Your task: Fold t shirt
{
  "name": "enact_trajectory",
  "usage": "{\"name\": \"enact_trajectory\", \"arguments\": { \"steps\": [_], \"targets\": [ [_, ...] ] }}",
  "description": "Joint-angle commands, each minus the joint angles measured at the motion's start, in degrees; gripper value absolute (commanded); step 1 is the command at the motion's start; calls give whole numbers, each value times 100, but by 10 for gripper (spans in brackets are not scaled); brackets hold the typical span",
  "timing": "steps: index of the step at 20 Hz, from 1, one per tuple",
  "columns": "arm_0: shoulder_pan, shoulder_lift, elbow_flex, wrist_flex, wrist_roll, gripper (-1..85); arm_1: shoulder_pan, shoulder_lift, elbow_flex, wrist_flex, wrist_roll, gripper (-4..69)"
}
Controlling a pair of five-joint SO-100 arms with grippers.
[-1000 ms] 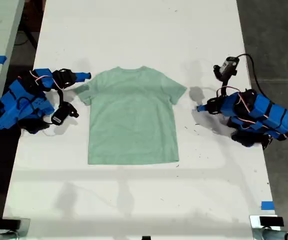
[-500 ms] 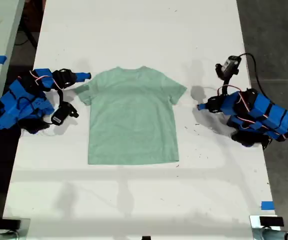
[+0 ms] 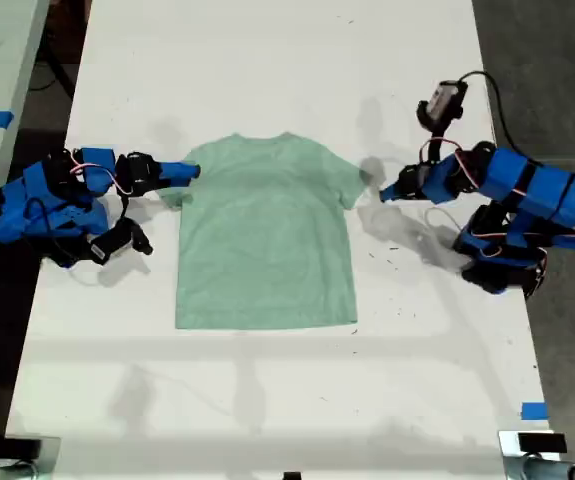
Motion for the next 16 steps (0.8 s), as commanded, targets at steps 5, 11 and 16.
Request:
{"name": "enact_trajectory", "arguments": {
  "steps": [5,11,16],
  "targets": [
    [-1257,35,193,-580,993,231,1169,-2979,-2030,-580,-624,306],
    [-835,35,202,-475,1134,-3,1459,-4878,-2830,-1512,-967,229],
    [-765,35,202,-404,1125,-3,1116,-5379,-3419,-1450,-923,15]
  ]
}}
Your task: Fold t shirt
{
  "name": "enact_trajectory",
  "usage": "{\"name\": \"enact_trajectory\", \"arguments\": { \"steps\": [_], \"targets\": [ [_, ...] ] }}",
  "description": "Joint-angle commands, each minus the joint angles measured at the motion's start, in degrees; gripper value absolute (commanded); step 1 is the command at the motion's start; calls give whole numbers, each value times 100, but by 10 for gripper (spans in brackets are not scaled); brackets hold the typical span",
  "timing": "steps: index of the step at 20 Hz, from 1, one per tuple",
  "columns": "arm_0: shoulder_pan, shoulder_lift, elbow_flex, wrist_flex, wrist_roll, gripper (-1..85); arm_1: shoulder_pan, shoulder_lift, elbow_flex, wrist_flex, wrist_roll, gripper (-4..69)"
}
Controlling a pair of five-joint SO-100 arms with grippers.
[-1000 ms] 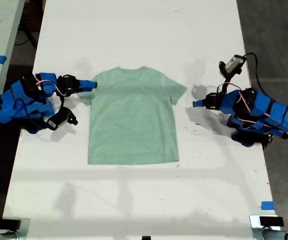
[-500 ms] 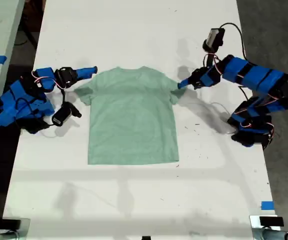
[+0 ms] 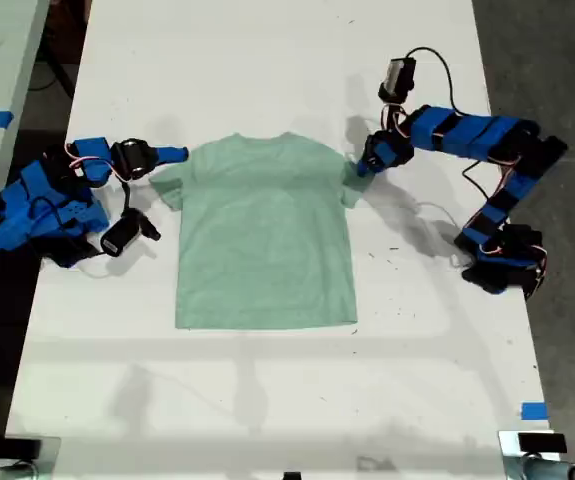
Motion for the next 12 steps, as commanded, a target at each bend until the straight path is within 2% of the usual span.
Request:
{"name": "enact_trajectory", "arguments": {
  "steps": [1,6,9,12],
  "targets": [
    [149,35,202,62,9,-3,-246,193,-439,35,-18,15],
    [123,35,202,79,-35,-3,-352,1960,-220,712,141,15],
    [123,35,202,88,-62,-3,-1248,1731,-1644,1345,132,15],
    [62,35,202,97,-62,-3,-2206,888,-3006,1397,255,15]
  ]
}}
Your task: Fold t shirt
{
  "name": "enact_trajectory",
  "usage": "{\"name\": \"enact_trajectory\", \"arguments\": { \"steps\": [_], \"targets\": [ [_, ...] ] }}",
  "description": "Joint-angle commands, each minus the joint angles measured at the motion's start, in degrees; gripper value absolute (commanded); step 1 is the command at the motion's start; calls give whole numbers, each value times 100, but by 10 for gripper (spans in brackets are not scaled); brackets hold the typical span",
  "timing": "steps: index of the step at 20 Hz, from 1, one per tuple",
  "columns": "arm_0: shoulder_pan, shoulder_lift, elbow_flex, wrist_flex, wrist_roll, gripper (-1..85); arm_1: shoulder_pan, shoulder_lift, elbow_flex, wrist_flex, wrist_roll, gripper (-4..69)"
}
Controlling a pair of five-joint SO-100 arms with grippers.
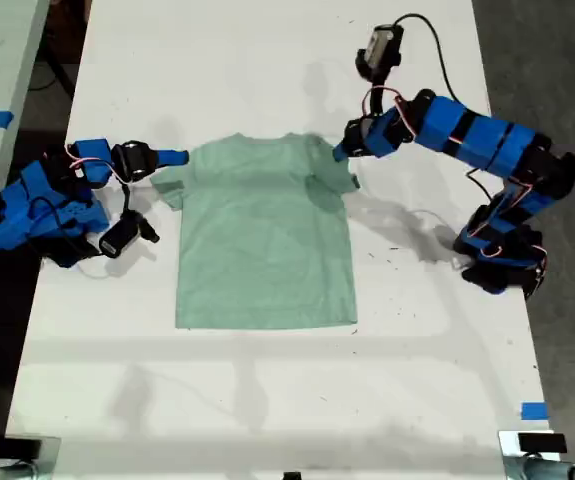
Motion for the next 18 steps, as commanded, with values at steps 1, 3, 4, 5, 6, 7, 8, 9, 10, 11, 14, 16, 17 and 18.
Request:
{"name": "enact_trajectory", "arguments": {
  "steps": [1,3,4,5,6,7,8,9,10,11,14,16,17,18],
  "targets": [
    [-44,35,202,18,-62,-3,-756,-563,-1494,-26,132,15],
    [-53,35,202,18,-53,-3,-1204,-1354,-2268,-141,176,15],
    [-53,35,202,18,-44,-3,-1406,-1819,-2681,-167,149,15],
    [-35,35,202,18,-26,-3,-1564,-2329,-3138,-132,97,15],
    [-26,35,202,18,-26,-3,-1679,-2742,-3472,-114,70,15],
    [-18,35,202,9,-26,-3,-1749,-3129,-3850,0,35,39],
    [-18,35,202,9,-26,-3,-1784,-3349,-4078,88,26,103],
    [-18,35,202,9,-18,-3,-1793,-3454,-4280,246,-18,163],
    [-18,35,202,9,-18,-3,-1767,-3357,-4289,360,-70,239],
    [-18,35,202,9,0,-3,-1696,-3155,-4298,563,-105,292],
    [-18,35,202,-9,26,-3,-1397,-2145,-3946,1336,-141,307],
    [9,35,202,-26,62,-3,-1318,-1222,-3182,1582,-141,237],
    [35,35,202,-44,62,-3,-1327,-738,-2602,1573,-141,201],
    [149,35,202,-35,26,-3,-1371,-264,-1934,1494,-123,143]
  ]
}}
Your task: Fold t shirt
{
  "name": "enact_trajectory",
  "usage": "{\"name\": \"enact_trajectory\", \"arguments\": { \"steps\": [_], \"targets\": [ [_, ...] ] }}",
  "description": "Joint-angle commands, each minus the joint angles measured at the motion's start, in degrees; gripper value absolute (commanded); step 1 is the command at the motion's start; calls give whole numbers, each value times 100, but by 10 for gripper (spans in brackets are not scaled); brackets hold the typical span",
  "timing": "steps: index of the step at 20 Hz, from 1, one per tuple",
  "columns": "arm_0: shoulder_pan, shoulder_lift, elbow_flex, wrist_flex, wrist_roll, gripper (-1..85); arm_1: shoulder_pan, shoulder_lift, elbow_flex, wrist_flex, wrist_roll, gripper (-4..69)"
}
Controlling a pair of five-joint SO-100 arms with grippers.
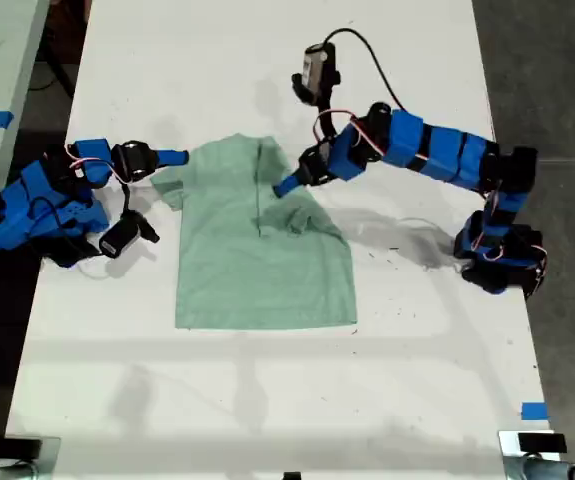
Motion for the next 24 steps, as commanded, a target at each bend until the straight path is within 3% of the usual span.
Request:
{"name": "enact_trajectory", "arguments": {
  "steps": [1,2,7,9,11,13,14,16,18,20,22,24],
  "targets": [
    [158,35,202,0,26,-3,-79,1635,1600,-246,-26,66],
    [158,35,202,0,26,-3,-141,2092,2479,-554,26,16],
    [360,35,202,-62,70,23,18,4896,7198,-2329,492,16],
    [352,35,202,-62,70,5,211,6873,9185,-2707,729,16],
    [352,35,202,-88,97,-3,325,9044,10644,-2347,809,16],
    [202,35,202,-141,35,-3,554,11355,11646,-1195,914,16],
    [176,26,176,-97,-88,-3,536,11171,11479,-1046,1020,16],
    [141,-510,-246,158,-457,-3,545,11241,11575,-1178,1037,16],
    [316,-3041,-1714,176,-580,-3,571,11241,11584,-1169,1055,16],
    [624,-5933,-3841,870,-738,101,562,11241,11593,-1160,1081,16],
    [413,-7102,-5168,1424,-404,170,527,11241,11593,-1134,1107,16],
    [-255,-7040,-5273,1670,-229,178,475,11241,11593,-1116,1107,16]
  ]
}}
